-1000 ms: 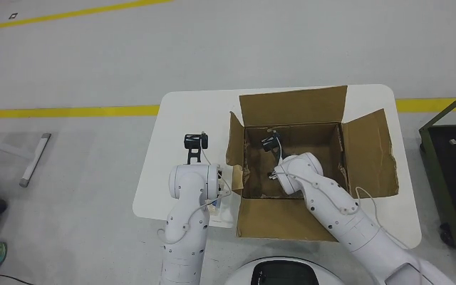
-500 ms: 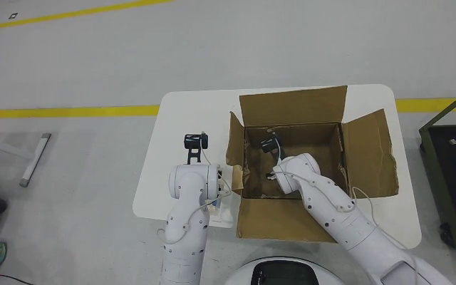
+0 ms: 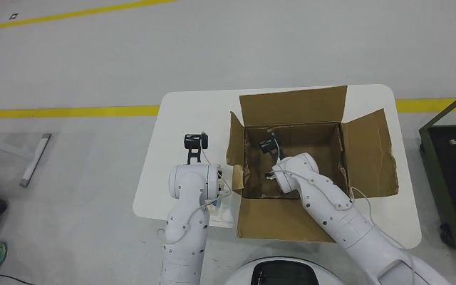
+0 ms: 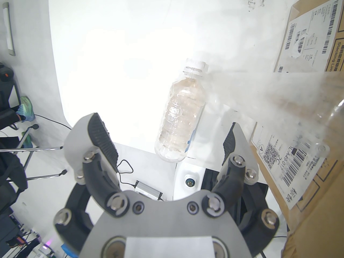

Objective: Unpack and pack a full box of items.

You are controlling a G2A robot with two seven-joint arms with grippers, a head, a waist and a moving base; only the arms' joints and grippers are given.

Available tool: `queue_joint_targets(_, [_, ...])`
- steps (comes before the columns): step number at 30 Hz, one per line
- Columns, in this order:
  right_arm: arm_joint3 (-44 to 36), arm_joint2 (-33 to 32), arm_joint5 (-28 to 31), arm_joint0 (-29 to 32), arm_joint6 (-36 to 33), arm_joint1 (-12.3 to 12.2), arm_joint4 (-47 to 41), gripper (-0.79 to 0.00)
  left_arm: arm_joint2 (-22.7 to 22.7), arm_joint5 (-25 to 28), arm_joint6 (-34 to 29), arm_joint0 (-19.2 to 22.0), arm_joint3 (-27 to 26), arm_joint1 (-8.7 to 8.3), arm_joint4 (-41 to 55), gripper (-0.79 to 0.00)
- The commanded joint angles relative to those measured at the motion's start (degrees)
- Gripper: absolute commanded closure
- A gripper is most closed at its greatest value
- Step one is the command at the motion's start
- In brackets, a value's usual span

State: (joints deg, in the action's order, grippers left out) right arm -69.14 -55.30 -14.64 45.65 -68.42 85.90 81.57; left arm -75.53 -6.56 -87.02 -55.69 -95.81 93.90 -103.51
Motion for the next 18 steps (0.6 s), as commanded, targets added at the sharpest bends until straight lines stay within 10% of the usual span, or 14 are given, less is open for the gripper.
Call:
queue_joint_targets(1, [0.2, -0.2, 0.2, 0.0, 0.0, 0.1, -0.1, 0.000, 0.0, 0.0, 0.0, 0.0, 0.0, 0.00, 0.0, -0.785])
queue_joint_targets(18, [-10.4, -4.8, 0.8, 4.3, 1.2, -0.4, 0.3, 0.000, 0.0, 0.0, 0.0, 0.0, 0.0, 0.00, 0.0, -0.785])
